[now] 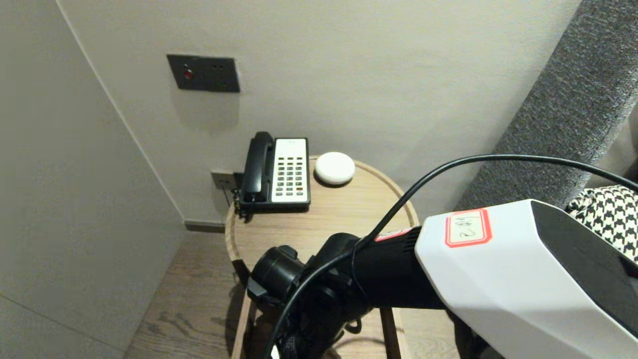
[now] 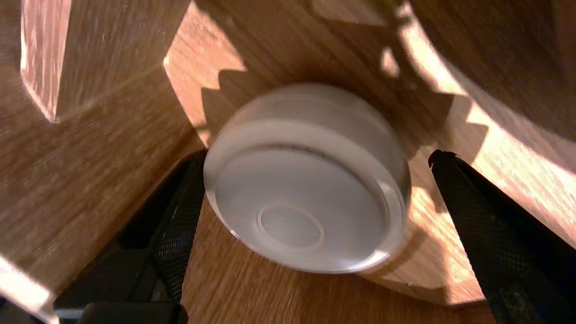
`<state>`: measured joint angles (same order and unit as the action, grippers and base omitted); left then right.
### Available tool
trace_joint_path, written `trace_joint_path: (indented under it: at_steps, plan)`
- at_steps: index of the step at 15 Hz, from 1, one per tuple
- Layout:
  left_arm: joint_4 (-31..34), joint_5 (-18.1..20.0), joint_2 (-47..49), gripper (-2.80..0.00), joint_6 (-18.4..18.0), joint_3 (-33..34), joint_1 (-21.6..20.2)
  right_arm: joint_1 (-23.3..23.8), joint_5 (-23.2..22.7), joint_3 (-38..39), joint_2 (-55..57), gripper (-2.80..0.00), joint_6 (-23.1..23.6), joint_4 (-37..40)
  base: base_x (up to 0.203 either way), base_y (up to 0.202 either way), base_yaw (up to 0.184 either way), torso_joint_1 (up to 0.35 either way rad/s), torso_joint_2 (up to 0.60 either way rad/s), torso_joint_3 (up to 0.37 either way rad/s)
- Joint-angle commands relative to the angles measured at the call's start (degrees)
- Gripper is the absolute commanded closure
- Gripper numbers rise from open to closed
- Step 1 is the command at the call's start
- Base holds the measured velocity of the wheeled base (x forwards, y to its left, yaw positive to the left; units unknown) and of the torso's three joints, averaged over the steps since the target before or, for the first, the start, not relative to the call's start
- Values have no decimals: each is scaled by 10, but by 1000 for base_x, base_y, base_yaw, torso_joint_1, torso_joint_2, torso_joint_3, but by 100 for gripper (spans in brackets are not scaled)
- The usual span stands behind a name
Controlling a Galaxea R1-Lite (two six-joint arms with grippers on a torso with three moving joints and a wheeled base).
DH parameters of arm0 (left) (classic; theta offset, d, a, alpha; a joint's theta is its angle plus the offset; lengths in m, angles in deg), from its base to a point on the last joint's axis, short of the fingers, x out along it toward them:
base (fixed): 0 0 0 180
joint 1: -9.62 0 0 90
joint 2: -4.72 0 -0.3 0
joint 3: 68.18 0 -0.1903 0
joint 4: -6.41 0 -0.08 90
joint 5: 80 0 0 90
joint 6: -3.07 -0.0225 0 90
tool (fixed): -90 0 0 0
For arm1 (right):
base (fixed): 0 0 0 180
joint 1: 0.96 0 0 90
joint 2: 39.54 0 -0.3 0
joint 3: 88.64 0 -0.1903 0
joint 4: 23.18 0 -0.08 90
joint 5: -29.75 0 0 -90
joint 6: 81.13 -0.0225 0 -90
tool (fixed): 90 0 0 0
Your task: Take the remote control out of the drawer one by one and place them on the table
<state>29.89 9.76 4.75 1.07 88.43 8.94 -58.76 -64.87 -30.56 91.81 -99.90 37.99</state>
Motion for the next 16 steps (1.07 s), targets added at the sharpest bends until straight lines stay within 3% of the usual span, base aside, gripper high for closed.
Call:
trace_joint_path:
  at_steps: [1,13,14,16]
  plan:
    - [1,0,0,0,0,0,0,0,5,-17,14,-280,-1,3,0,0,0,0,0,0]
    - [0,0,0,0,0,0,0,0,41,-40,28,-280,-1,5,0,0,0,0,0,0]
    - [1,0,0,0,0,0,0,0,41,-41,28,0,-1,5,0,0,0,0,0,0]
    - [0,0,0,0,0,0,0,0,41,-41,27,0,-1,6,0,0,0,0,0,0]
